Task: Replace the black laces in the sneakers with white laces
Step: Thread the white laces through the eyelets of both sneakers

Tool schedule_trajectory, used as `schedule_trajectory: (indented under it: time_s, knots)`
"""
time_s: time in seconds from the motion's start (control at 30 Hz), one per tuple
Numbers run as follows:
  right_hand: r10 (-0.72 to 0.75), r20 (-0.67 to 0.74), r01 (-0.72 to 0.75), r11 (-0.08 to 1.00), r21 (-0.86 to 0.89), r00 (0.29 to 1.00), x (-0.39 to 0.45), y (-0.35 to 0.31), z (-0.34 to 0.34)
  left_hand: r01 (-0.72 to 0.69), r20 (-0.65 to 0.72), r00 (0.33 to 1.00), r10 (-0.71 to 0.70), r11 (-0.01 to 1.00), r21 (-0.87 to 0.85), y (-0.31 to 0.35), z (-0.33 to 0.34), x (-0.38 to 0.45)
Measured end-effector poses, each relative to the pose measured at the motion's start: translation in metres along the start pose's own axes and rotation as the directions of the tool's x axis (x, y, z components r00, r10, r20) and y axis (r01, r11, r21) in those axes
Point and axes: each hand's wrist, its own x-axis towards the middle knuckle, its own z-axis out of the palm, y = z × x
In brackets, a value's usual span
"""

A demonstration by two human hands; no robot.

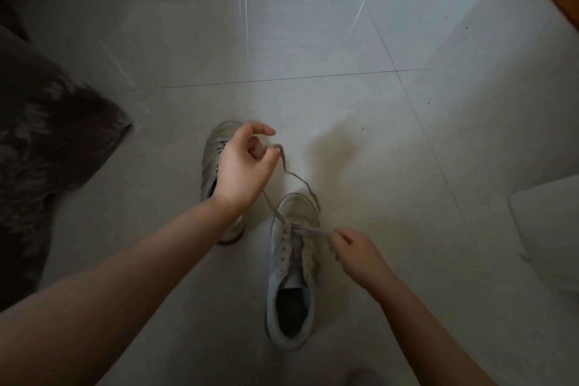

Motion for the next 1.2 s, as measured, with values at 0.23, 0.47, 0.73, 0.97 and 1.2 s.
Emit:
schedule_trajectory:
  time_s: [0.23, 0.47, 0.73, 0.97, 1.2]
  knots:
    - [0.023, -0.114, 0.039, 0.858, 0.512, 0.993, 0.010, -0.030, -0.002, -0.321, 0.203, 0.947, 0.249, 0.753, 0.574, -0.037, 0.000, -0.041]
    - [0.007, 0.014, -0.015, 0.694, 0.719, 1.000, 0.028, -0.055, 0.006, -0.023, 0.318, 0.925, -0.207, 0.806, 0.592, -0.059, 0.032, -0.106]
    - [-0.058, 0.021, 0.039, 0.851, 0.523, 0.998, -0.002, -0.089, 0.025, 0.325, 0.063, 0.853, -0.518, 0.622, 0.713, -0.071, 0.075, -0.109]
    - [0.041, 0.214, -0.198, 0.576, 0.793, 0.976, -0.025, -0.064, -0.002, 0.380, 0.059, 0.852, -0.520, 0.693, 0.612, -0.066, 0.075, -0.077]
    - [0.182, -0.143, -0.118, 0.922, 0.369, 0.973, 0.024, -0.010, -0.003, 0.429, 0.025, 0.859, -0.511, 0.747, 0.508, -0.062, 0.076, -0.073]
